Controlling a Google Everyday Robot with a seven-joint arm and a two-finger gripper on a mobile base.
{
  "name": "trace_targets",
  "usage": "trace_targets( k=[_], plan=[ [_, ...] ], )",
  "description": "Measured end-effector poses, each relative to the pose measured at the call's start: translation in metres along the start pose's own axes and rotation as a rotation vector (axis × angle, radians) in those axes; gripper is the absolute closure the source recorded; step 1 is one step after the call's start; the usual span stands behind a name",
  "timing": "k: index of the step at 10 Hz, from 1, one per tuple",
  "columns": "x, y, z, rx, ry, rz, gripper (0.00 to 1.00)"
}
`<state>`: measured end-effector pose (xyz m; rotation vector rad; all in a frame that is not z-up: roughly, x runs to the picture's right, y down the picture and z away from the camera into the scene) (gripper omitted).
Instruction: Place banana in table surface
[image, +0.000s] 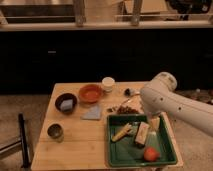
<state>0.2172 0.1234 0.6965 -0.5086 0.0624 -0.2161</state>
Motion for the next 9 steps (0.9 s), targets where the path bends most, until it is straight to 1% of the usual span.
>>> trace_targets(
  k=[1,3,5,8,9],
  plan=[
    [0.002,-0.006,0.002,0.007,-0.001,-0.001,0.20],
    [0.000,-0.024,0.009,0.017,-0.008,-0.010,0.20],
    [0.002,-0.024,0.013,0.023,-0.005,-0.016,0.20],
    [-0.012,-0.031,0.026,0.023,-0.008,-0.046,0.20],
    [-0.012,-0.034,0.029,0.025,-0.009,-0.048,0.20]
  ],
)
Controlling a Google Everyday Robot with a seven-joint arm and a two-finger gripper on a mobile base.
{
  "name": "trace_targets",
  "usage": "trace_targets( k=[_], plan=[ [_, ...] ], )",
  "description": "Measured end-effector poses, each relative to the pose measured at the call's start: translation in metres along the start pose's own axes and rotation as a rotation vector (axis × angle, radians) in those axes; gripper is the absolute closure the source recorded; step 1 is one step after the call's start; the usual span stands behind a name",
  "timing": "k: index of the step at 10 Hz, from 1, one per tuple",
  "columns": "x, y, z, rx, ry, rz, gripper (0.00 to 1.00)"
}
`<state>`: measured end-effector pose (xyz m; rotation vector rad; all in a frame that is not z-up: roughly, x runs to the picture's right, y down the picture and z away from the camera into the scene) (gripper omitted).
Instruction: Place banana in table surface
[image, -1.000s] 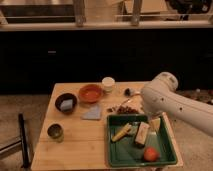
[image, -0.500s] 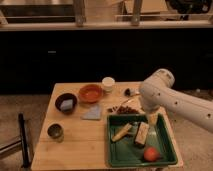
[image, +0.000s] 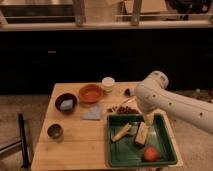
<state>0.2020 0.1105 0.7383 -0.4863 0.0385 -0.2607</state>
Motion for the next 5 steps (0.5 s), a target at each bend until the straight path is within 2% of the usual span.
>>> trace_targets(
  k=[5],
  plan=[
    [-0.006,-0.010,0.015,0.001,-0.006,-0.032,0.20]
  ],
)
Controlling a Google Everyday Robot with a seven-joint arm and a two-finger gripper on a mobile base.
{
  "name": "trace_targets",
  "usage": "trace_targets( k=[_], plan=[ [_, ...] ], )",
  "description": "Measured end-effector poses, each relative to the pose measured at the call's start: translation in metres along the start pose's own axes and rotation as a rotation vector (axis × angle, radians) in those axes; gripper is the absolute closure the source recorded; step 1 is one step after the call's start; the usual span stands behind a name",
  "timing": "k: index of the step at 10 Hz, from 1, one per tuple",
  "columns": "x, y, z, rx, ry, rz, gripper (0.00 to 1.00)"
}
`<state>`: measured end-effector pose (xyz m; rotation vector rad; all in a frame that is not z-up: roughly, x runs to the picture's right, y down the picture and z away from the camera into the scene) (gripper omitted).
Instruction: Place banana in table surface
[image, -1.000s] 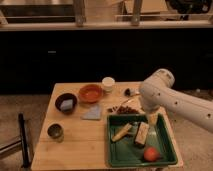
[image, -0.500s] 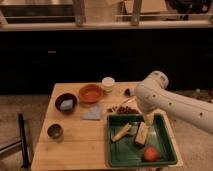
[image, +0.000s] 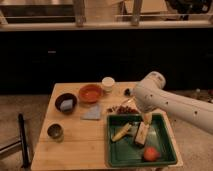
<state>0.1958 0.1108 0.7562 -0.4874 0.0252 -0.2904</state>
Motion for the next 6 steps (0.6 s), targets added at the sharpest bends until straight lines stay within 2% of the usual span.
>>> trace_targets(
  k=[6],
  plan=[
    [0.003,-0.014,0.024,-0.003,-0.021,-0.003,0.20]
  ],
)
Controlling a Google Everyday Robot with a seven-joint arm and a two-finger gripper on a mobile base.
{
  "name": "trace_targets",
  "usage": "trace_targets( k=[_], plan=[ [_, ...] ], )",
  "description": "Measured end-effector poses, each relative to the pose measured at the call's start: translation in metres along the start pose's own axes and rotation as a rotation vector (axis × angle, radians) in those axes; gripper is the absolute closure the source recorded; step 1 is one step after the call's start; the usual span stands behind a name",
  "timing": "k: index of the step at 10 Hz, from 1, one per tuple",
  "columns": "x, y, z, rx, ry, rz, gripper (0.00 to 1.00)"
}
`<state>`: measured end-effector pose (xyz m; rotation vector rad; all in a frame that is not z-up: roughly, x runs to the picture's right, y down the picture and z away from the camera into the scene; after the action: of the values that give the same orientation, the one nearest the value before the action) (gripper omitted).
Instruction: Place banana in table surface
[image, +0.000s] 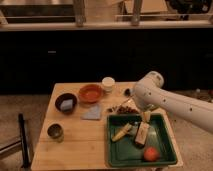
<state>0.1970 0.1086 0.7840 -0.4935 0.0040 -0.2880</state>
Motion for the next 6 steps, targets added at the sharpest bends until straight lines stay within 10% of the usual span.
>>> trace_targets(
  k=[6],
  plan=[
    [0.000,-0.012,0.017,0.004,-0.022,0.004,0.20]
  ],
)
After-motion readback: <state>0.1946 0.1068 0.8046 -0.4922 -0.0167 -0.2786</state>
